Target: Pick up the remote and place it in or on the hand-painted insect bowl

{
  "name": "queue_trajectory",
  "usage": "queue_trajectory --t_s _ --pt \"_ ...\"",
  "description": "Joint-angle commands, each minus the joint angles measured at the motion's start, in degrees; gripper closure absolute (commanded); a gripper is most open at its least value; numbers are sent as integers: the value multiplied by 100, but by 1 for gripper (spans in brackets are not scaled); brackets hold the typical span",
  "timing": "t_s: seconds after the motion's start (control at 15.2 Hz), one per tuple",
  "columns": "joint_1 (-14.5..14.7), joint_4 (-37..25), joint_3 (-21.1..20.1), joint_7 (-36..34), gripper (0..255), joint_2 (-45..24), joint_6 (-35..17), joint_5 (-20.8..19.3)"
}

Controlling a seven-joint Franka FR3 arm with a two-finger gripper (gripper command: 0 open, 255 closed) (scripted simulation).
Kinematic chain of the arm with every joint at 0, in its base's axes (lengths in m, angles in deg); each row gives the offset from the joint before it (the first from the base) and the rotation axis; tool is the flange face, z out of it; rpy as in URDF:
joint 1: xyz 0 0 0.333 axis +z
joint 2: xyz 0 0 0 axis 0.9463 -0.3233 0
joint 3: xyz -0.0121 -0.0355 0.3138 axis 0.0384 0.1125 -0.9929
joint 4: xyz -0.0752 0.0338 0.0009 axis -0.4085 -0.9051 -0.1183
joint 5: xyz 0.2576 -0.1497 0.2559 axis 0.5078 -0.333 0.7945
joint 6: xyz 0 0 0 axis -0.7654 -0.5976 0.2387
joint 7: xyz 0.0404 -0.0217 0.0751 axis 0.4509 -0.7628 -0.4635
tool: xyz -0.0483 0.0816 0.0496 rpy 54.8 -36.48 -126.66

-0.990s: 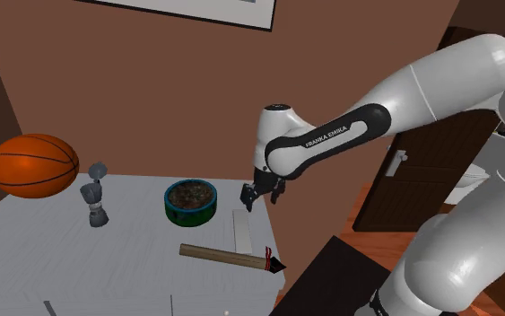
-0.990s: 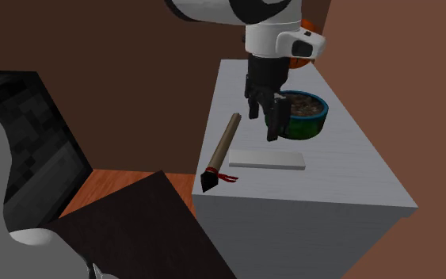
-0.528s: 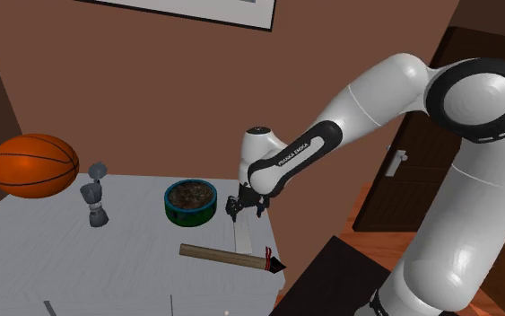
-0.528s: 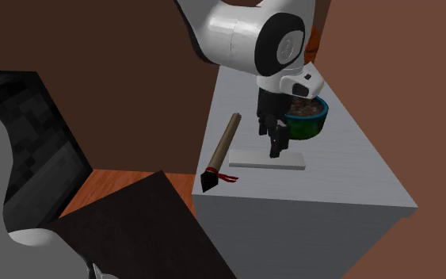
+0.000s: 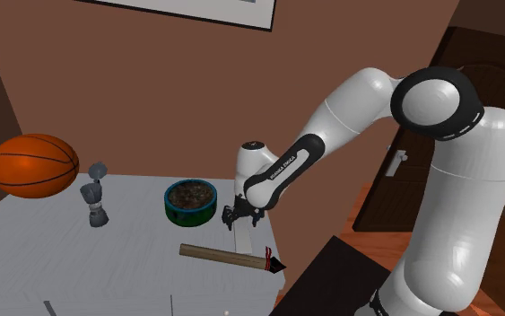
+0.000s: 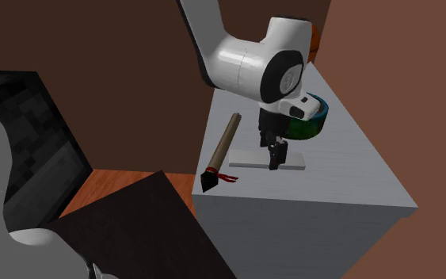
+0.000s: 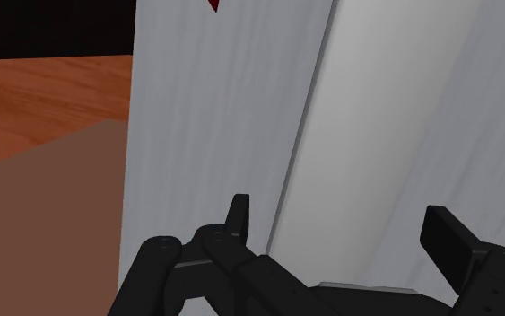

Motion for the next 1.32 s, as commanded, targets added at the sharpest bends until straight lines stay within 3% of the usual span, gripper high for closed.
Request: queue_trajectory --t_s 0.0,0.46,0.53,1.25 --pt "19 -17 29 -45 0 -123 -106 -60" --pt "20 -17 30 -45 0 -123 -106 -59" --pt "20 -17 30 -45 255 -123 -106 -59" --pt "-5 -9 -9 11 255 28 33 15"
